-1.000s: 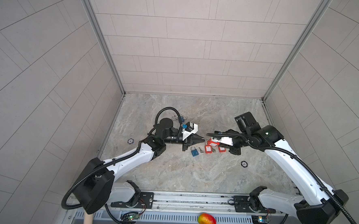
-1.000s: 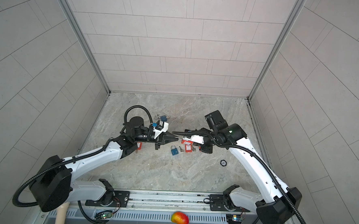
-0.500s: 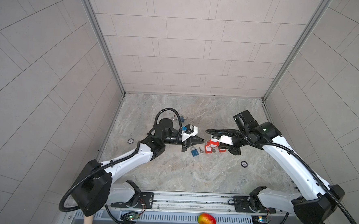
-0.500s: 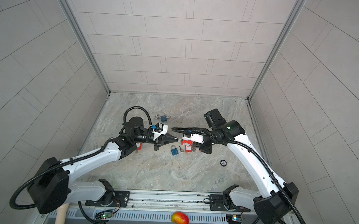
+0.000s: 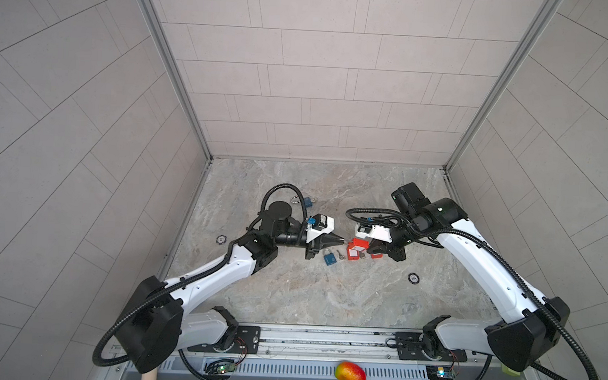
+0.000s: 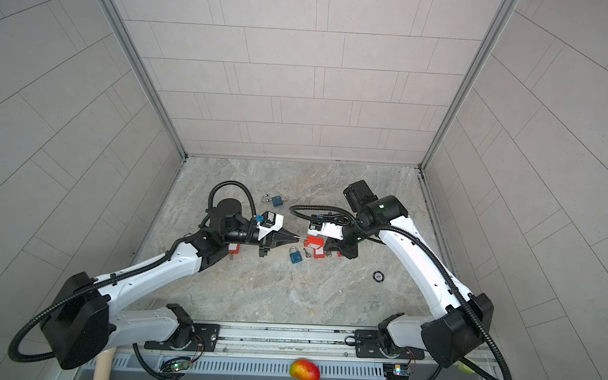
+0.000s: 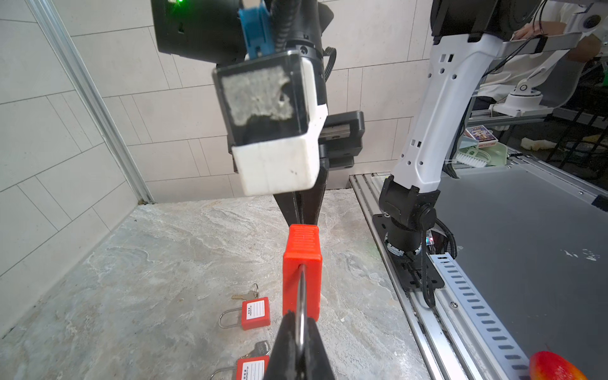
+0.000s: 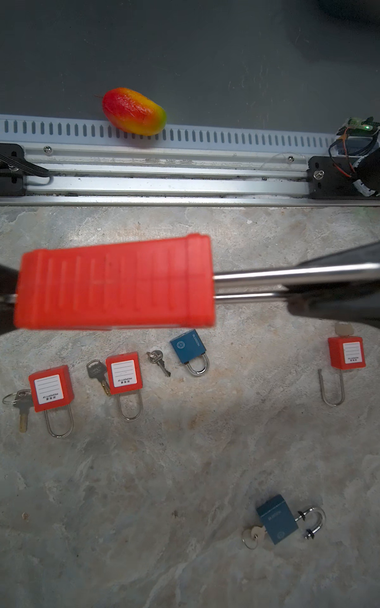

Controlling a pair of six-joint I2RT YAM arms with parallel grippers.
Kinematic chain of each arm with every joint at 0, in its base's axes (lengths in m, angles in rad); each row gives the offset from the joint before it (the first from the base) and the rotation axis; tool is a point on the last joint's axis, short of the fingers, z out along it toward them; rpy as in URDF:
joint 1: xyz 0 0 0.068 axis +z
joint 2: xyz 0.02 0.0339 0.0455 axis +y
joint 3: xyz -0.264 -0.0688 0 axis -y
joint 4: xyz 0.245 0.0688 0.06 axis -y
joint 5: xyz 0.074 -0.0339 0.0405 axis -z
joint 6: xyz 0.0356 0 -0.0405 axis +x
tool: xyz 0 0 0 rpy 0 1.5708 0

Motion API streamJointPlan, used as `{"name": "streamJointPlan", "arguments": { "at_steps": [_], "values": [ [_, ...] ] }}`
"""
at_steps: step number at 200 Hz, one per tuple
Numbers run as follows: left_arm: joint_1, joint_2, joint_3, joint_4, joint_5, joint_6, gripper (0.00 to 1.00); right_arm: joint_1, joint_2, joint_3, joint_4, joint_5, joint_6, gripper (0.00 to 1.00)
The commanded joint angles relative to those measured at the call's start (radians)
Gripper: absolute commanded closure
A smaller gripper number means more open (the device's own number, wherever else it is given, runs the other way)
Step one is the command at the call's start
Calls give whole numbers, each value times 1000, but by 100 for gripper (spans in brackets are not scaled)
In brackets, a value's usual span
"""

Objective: Lock with the key

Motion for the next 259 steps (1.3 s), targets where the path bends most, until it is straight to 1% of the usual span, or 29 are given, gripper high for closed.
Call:
{"name": "streamJointPlan", "arguments": {
  "at_steps": [1,16,31,43,53,74,100,111,141,152,181,196,230,248,259],
  "values": [
    [0,14,31,55,18,-23,100,8,-50,-16,19,24,8,100],
    [-10,29,31,68,10,-49,100,22,-85,-34,101,30,40,100],
    [-24,43,34,69,4,-71,100,33,-99,-34,145,26,61,100],
    [-33,57,34,81,0,-103,100,56,-106,-37,170,57,61,100],
    [-36,70,32,100,1,-132,100,88,-112,-45,200,115,61,100],
    [-40,84,27,139,-6,-179,100,123,-116,-58,236,155,62,100],
    [-40,83,26,125,-18,-178,100,129,-114,-63,236,162,64,100],
    [-39,84,26,115,-22,-175,100,129,-116,-66,235,168,67,96],
    [-34,83,28,120,-26,-184,100,128,-124,-64,197,187,73,75],
    [-29,80,29,122,-26,-191,100,126,-130,-65,176,206,73,71],
    [-9,71,29,135,-12,-209,100,126,-172,-90,145,281,83,70],
    [-2,68,32,143,4,-221,100,119,-195,-103,139,297,97,69],
    [3,80,32,194,54,-269,100,110,-206,-104,129,306,106,69],
    [4,85,30,216,68,-281,100,109,-196,-94,133,283,112,70],
    [3,85,29,214,72,-280,100,109,-187,-80,127,260,113,72]
  ]
}}
